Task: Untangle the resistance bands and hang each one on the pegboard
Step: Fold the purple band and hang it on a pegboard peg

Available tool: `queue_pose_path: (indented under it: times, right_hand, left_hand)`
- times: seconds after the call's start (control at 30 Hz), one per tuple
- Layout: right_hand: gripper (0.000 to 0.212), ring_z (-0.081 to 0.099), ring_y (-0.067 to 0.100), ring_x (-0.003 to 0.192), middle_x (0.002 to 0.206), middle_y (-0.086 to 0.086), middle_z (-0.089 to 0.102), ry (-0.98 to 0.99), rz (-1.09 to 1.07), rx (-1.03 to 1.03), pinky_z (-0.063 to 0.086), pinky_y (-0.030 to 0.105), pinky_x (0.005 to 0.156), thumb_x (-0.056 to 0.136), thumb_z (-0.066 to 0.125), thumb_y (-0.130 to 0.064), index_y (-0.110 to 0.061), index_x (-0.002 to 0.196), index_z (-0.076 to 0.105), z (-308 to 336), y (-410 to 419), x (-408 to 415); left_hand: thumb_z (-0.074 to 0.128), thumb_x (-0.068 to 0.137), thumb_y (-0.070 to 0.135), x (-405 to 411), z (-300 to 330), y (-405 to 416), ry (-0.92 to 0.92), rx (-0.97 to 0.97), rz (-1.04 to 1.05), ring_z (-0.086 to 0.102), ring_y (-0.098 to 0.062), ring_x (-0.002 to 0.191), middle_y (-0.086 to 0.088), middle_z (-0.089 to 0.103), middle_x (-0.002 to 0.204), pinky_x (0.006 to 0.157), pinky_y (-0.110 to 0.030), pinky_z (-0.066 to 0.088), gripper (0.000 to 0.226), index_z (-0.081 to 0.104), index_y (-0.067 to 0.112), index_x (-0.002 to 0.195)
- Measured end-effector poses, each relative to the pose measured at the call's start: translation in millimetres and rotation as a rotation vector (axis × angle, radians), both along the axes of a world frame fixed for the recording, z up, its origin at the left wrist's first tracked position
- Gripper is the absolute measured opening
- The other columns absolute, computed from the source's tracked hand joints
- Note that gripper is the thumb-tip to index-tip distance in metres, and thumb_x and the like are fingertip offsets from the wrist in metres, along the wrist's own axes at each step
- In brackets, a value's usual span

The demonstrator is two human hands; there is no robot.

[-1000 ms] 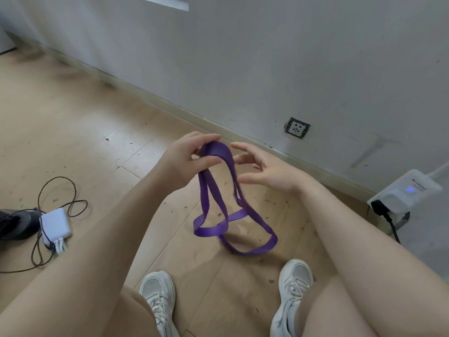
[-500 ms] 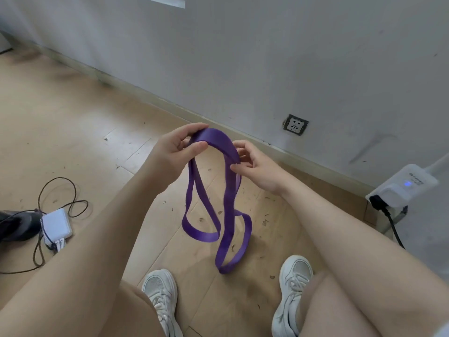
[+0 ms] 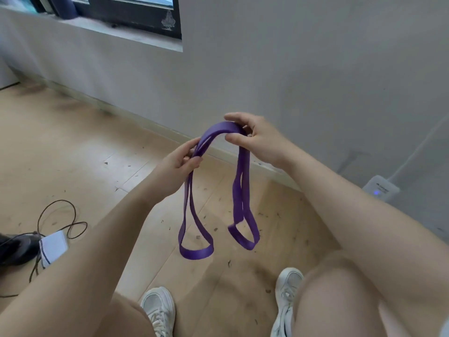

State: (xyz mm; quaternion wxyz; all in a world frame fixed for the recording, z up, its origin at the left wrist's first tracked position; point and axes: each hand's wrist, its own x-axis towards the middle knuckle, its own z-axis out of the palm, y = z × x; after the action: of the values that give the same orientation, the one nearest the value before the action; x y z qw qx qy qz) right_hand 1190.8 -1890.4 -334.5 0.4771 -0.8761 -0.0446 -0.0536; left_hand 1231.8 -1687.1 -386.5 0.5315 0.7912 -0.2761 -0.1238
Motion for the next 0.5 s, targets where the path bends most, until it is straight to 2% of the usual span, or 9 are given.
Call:
queue_pose_path:
  times: [0.1,0.2,0.3,0.4,0.5]
  right_hand:
    - [0.04,0.058,0.008,0.084,0.096,-0.004,0.061,-0.098,-0.027,0.059,0.048,0.023,0.081,0.083,0.069,-0.019,-0.021,0.119,0.054,14.8,10.8,3.3]
    - [0.024,0.06,0.006,0.087,0.092,-0.009,0.062,-0.119,-0.004,0.129,0.051,0.023,0.082,0.083,0.068,-0.014,-0.019,0.105,0.059,20.6,15.1,0.3]
    - [0.02,0.06,0.008,0.096,0.097,-0.01,0.061,-0.136,-0.012,0.177,0.049,0.024,0.09,0.089,0.062,-0.015,-0.02,0.108,0.058,19.8,15.7,-3.9]
    - [0.02,0.057,0.006,0.096,0.098,-0.013,0.059,-0.131,-0.034,0.128,0.044,0.02,0.09,0.093,0.056,-0.017,-0.018,0.113,0.057,20.9,5.2,-4.4]
    - [0.025,0.055,0.008,0.102,0.104,-0.009,0.059,-0.119,-0.054,0.091,0.04,0.014,0.088,0.096,0.051,-0.017,-0.014,0.119,0.057,20.9,-5.1,-3.3]
  left_hand:
    - [0.041,0.098,0.017,-4.6,6.4,-9.0,0.007,0.089,-0.122,0.057,-0.011,0.096,0.008,0.058,0.1,0.085,-0.024,0.045,0.037,0.039,0.031,0.132]
    - [0.041,0.098,0.017,-6.7,6.8,-14.1,0.001,0.097,-0.121,0.057,-0.013,0.099,0.005,0.06,0.104,0.092,-0.034,0.049,0.033,0.041,0.025,0.13]
    - [0.038,0.099,0.013,-8.8,10.0,-14.3,-0.056,0.068,-0.023,0.054,-0.014,0.104,0.007,0.057,0.106,0.093,-0.031,0.046,0.034,0.039,0.023,0.132]
    - [0.034,0.099,0.009,-4.1,18.3,-8.5,-0.137,0.082,0.037,0.049,-0.017,0.114,-0.003,0.054,0.119,0.099,-0.03,0.039,0.041,0.037,0.021,0.139]
    - [0.032,0.101,0.012,3.5,25.7,-5.9,-0.222,0.157,0.046,0.048,-0.021,0.111,-0.009,0.049,0.121,0.098,-0.031,0.038,0.043,0.034,0.019,0.143]
